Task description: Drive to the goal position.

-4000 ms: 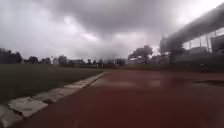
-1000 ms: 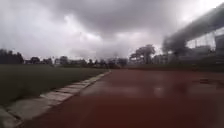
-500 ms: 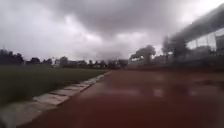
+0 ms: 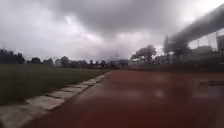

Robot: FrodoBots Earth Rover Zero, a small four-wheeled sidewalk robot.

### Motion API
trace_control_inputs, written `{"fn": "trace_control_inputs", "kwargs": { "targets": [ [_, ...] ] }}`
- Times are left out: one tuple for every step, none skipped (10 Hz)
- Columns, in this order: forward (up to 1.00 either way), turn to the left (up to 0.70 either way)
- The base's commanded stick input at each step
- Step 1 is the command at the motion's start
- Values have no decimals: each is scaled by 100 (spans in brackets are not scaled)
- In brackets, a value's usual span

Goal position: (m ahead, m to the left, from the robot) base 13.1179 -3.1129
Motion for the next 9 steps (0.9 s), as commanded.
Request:
{"fn": "trace_control_inputs", "kwargs": {
  "targets": [
    [50,-28],
    [50,-28],
    [50,-28],
    [50,-28],
    [50,0],
    [50,0],
    [50,0],
    [50,0],
    [50,0]
  ]
}}
